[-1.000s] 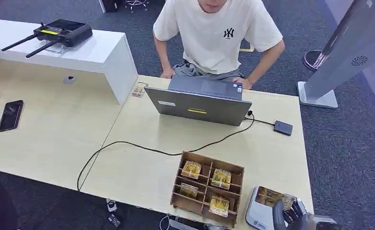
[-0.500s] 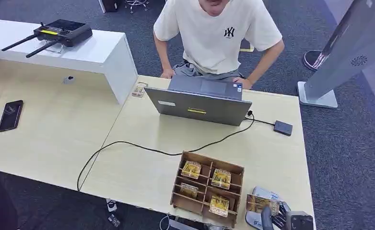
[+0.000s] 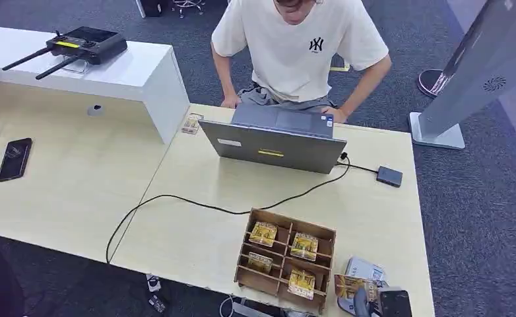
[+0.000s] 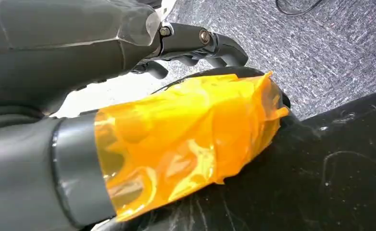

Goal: Pass the card to the sensor for recognition and then transmit it.

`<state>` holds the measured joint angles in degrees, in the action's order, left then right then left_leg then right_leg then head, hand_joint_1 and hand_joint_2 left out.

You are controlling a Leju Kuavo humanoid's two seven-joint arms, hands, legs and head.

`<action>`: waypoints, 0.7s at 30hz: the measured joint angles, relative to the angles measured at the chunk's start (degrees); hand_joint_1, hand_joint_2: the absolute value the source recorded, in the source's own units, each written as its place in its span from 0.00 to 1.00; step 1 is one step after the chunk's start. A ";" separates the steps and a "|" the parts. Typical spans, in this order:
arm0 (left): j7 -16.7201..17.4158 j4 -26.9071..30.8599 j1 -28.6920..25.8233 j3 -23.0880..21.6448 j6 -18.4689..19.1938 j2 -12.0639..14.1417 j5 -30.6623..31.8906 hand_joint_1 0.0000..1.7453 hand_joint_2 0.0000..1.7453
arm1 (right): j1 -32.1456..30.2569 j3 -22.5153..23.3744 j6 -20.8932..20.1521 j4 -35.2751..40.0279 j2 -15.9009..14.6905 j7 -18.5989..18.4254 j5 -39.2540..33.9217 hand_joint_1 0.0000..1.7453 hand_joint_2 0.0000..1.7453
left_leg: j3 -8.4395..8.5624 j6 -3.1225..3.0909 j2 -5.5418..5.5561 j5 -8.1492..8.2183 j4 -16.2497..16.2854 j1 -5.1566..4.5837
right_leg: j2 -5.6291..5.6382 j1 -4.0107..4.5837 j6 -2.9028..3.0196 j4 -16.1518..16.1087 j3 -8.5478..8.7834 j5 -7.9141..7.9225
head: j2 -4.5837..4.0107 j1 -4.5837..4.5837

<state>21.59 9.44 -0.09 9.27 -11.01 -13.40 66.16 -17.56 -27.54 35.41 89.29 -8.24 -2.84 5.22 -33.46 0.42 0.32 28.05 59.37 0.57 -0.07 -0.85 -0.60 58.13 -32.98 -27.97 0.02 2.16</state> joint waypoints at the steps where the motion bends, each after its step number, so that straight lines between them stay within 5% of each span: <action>1: 0.00 0.00 -0.09 0.00 -0.50 0.00 0.00 0.00 0.00 | 0.06 0.00 0.00 -0.18 0.00 0.00 0.00 1.00 1.00 | 0.01 0.00 0.00 0.00 0.00 0.00 | 0.00 0.00 0.00 0.00 0.00 0.00 | 0.00 -0.02; 21: -0.66 -0.48 -0.29 0.81 -2.63 -0.02 -0.52 0.00 0.00 | -0.56 2.67 -0.02 -1.05 -0.64 -0.76 1.84 1.00 1.00 | 0.01 0.00 -0.04 0.00 0.00 0.00 | 0.00 0.00 0.00 0.00 0.00 0.00 | 0.00 0.00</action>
<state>20.94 8.96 -0.37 10.08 -13.64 -13.42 65.64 -18.12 -24.87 35.39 88.24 -8.87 -3.61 7.06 -33.45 0.41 0.28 28.05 59.37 0.57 -0.07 -0.85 -0.60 58.12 -32.99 -27.97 0.02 2.16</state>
